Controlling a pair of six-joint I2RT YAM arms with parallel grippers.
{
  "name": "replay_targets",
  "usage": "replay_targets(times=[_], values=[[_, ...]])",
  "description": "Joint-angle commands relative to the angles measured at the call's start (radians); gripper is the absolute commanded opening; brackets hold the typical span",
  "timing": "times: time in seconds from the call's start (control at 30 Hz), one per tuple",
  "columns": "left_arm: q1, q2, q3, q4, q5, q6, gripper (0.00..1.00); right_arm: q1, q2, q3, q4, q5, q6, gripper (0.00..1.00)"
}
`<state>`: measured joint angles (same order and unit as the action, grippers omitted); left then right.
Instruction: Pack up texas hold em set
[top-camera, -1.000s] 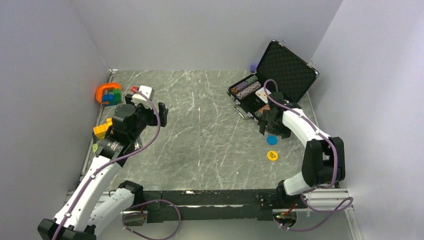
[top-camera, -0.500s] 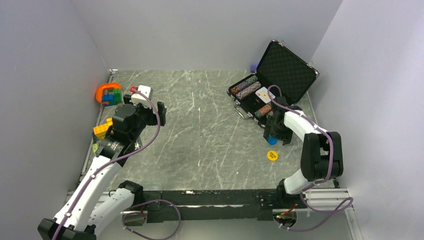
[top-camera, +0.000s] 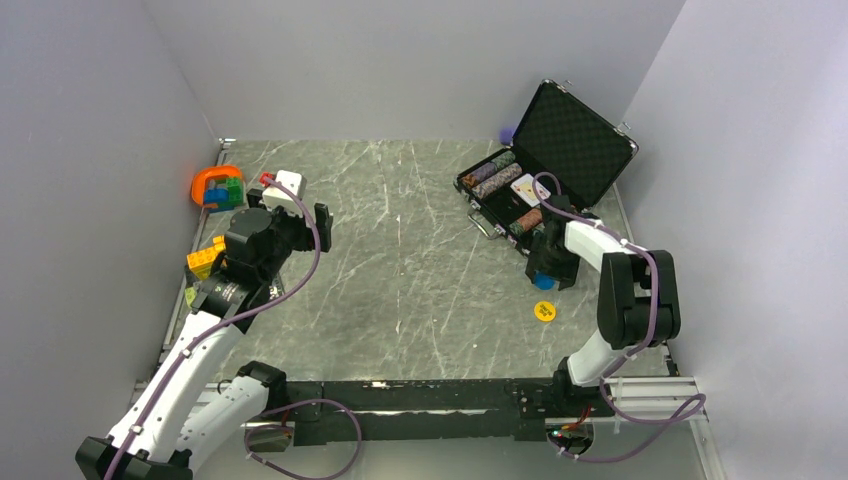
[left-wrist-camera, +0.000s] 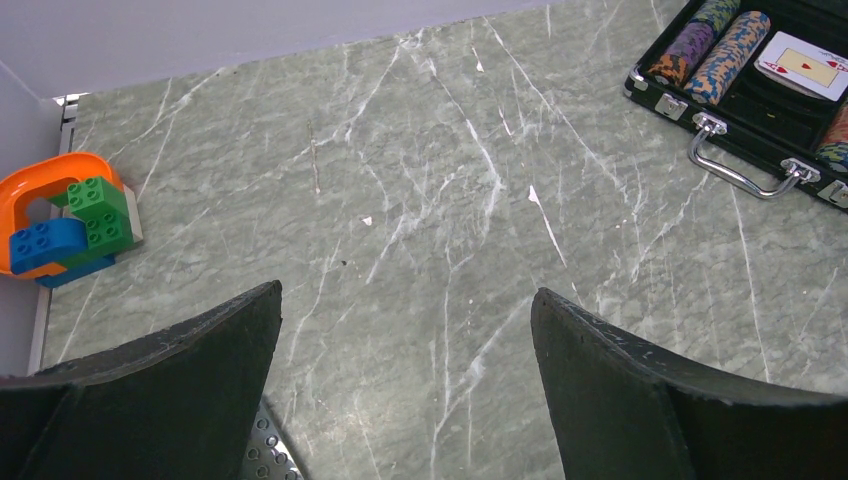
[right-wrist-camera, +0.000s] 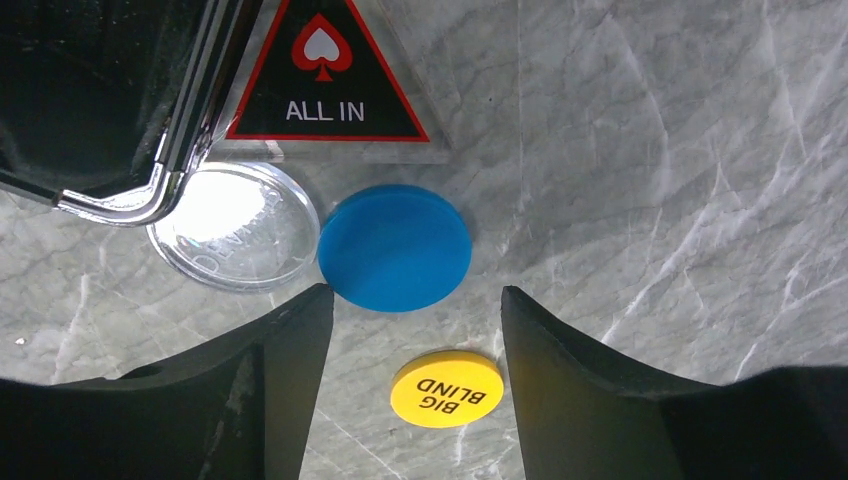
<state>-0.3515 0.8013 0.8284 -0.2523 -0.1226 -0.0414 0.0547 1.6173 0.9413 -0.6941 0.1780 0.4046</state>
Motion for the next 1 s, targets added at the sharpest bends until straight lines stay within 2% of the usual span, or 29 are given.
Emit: replay_targets(times=[0.0, 0.97], values=[[-0.004, -0.005, 0.000, 0.022, -0.010, -0.003, 0.98, -0.004, 0.010, -0.005, 0.032, 0.026, 0.013, 0.65], [-0.004, -0.006, 0.000, 0.021, -0.005, -0.005, 0.98, -0.039, 0.043, -0.046, 0.127, -0.015, -0.032, 0.61]])
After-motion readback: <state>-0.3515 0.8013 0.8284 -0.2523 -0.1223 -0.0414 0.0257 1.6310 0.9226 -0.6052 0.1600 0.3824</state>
